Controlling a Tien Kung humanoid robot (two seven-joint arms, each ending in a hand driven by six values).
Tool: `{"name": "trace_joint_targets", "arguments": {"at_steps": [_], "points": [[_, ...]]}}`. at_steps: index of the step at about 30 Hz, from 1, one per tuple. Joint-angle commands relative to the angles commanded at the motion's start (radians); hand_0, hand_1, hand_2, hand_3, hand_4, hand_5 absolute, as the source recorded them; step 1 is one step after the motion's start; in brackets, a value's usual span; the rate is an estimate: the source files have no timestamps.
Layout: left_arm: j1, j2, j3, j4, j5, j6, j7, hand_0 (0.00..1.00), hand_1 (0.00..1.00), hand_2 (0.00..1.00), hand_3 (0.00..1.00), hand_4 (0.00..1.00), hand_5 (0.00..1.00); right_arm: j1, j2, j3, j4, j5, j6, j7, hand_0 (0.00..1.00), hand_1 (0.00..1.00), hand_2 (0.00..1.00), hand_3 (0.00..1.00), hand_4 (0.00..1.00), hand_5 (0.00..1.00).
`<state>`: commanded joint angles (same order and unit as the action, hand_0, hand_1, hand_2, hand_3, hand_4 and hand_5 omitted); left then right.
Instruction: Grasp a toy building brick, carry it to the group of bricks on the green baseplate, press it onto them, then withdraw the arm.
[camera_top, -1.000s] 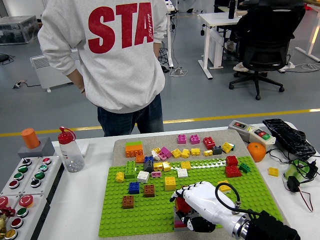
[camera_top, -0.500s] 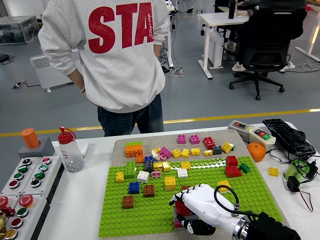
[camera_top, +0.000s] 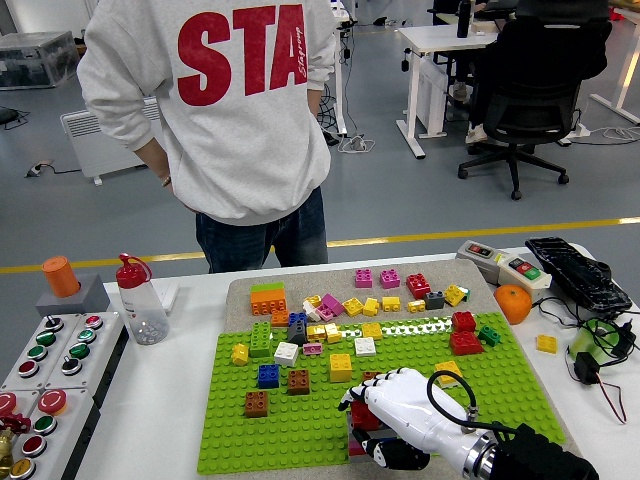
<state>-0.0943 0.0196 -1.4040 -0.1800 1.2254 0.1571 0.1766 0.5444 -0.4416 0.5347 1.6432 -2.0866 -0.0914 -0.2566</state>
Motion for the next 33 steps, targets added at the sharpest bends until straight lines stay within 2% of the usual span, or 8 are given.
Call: {"name": "trace_joint_targets", "arguments": {"at_steps": [33], "points": [[-0.006, 0.001, 0.003, 0.0, -0.006, 0.0, -0.001, 0.657, 0.681, 0.705, 0.577, 0.299, 0.998, 0.007, 0.007, -0.007, -0.003, 0.009, 0.003, 0.002, 0.596, 0.679, 0.639, 0.702, 0.496, 0.154]]}}
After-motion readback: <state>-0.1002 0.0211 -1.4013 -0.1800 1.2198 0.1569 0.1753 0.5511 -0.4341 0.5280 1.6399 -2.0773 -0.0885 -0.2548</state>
